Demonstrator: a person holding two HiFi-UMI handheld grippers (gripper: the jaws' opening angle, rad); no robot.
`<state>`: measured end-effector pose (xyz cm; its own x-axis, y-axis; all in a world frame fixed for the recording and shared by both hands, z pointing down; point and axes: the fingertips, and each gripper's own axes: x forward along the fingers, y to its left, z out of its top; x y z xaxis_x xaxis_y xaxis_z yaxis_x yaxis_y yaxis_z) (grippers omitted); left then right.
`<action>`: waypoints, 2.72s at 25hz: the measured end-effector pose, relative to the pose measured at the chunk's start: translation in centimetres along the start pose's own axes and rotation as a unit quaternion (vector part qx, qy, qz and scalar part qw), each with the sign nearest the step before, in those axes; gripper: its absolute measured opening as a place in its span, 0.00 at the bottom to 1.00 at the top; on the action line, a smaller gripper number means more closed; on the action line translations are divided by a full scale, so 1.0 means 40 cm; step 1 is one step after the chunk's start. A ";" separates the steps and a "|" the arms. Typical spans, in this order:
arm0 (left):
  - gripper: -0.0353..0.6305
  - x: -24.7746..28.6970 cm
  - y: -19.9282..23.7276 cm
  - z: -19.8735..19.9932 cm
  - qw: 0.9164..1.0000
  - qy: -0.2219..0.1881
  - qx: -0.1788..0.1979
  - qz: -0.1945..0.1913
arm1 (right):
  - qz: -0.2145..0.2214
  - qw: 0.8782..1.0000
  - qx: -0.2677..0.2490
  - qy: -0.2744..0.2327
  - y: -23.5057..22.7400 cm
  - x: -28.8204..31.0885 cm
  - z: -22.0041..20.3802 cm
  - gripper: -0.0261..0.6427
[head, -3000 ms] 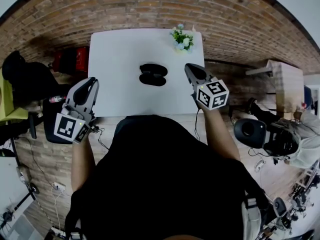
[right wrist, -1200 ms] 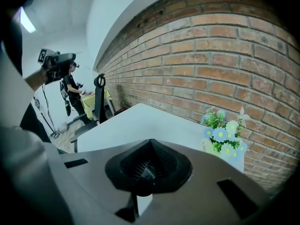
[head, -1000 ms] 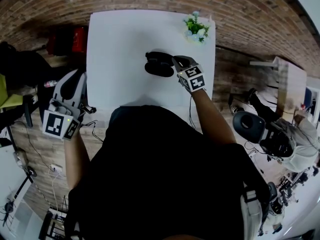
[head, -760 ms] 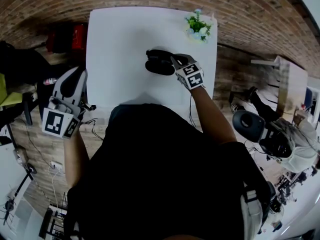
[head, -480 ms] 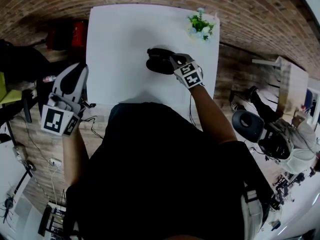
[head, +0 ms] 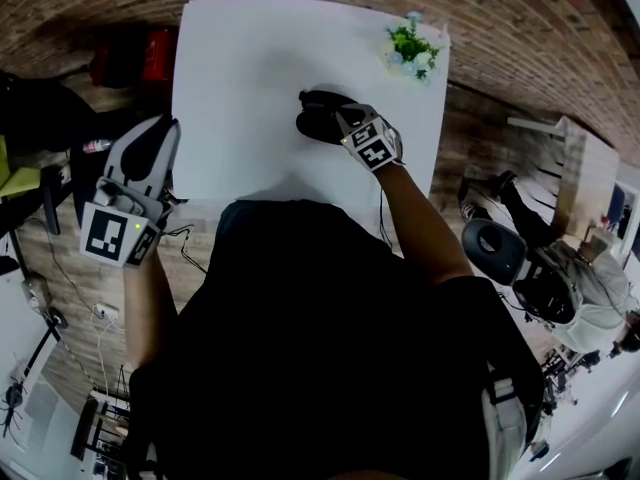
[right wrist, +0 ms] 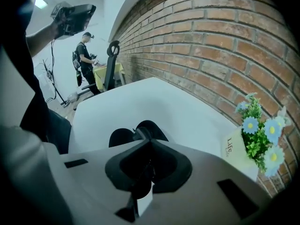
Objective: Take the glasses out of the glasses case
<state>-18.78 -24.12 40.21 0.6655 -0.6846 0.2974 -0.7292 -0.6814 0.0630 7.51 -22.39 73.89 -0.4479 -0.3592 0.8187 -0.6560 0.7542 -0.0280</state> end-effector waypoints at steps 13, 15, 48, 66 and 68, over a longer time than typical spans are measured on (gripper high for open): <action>0.12 0.004 0.029 -0.035 1.000 0.017 -0.007 0.003 | 0.024 0.999 -0.011 0.034 0.007 0.071 -0.032 0.10; 0.12 0.005 0.036 -0.038 1.000 0.016 -0.011 0.006 | 0.026 0.999 -0.014 0.039 0.009 0.080 -0.036 0.11; 0.12 0.035 0.061 -0.064 0.998 0.010 -0.055 0.012 | 0.065 0.991 -0.076 0.091 0.017 0.166 -0.071 0.15; 0.12 0.041 0.055 -0.070 0.998 0.015 -0.059 0.016 | 0.072 0.989 -0.083 0.097 0.019 0.180 -0.075 0.10; 0.12 0.039 0.054 -0.068 0.998 0.014 -0.059 0.016 | 0.072 0.989 -0.085 0.097 0.020 0.178 -0.074 0.10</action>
<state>-19.77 -25.95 43.40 0.6378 -0.6971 0.3275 -0.7650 -0.6228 0.1641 5.61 -22.72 81.41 -0.3925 -0.1418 0.9087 -0.4759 0.8768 -0.0687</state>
